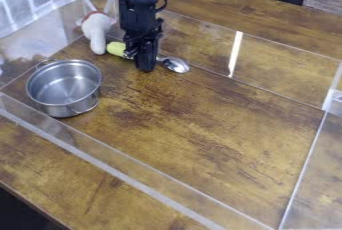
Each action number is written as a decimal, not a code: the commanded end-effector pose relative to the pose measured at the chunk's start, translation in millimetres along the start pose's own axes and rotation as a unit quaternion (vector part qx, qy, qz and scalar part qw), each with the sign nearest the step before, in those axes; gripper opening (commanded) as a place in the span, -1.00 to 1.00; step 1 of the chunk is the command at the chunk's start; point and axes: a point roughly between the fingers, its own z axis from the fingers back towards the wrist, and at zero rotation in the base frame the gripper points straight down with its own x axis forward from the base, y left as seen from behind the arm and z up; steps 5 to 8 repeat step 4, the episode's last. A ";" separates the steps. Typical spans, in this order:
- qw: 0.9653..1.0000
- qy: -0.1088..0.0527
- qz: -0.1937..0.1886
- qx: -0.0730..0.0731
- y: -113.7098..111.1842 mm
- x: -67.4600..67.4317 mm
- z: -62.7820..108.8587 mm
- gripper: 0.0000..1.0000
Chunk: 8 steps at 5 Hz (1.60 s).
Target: Move the green spoon to the right
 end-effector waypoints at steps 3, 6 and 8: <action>1.000 0.020 0.005 -0.024 0.8 5.0 30.5 -1.00; 0.999 0.027 0.003 -0.020 2.3 4.7 33.0 -1.00; 0.999 0.027 0.003 -0.020 2.3 4.7 33.0 -1.00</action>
